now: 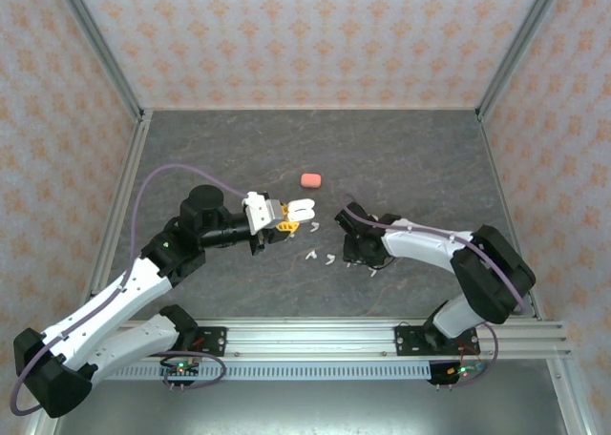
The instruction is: Insert the wireless bluetooth earbuds into the charging case
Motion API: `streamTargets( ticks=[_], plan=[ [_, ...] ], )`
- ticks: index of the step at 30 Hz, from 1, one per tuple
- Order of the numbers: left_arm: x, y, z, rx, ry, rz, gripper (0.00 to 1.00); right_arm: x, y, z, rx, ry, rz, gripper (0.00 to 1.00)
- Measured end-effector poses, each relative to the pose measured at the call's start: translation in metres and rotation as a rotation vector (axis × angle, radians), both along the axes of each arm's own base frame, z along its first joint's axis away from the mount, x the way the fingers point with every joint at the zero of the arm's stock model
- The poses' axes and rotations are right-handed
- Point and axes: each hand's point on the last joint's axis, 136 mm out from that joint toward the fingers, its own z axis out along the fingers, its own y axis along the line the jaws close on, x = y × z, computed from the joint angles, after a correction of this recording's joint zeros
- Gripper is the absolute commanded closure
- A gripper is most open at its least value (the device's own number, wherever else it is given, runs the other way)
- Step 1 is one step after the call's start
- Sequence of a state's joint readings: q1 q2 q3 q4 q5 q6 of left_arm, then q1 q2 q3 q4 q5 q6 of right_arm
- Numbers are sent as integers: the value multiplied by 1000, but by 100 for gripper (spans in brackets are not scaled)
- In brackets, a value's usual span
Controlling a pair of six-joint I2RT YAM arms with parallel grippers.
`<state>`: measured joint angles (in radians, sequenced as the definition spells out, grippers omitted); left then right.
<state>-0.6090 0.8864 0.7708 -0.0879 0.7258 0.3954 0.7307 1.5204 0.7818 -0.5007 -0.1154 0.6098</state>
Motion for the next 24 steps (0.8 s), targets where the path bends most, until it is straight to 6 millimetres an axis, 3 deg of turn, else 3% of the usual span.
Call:
streamTargets(
  ticks=[13, 24],
  plan=[
    [0, 0, 0, 10, -20, -5, 100, -2, 3, 0, -13, 16, -6, 66],
    [0, 0, -1, 12, -20, -6, 100, -5, 13, 13, 47, 1, -10, 66]
  ],
)
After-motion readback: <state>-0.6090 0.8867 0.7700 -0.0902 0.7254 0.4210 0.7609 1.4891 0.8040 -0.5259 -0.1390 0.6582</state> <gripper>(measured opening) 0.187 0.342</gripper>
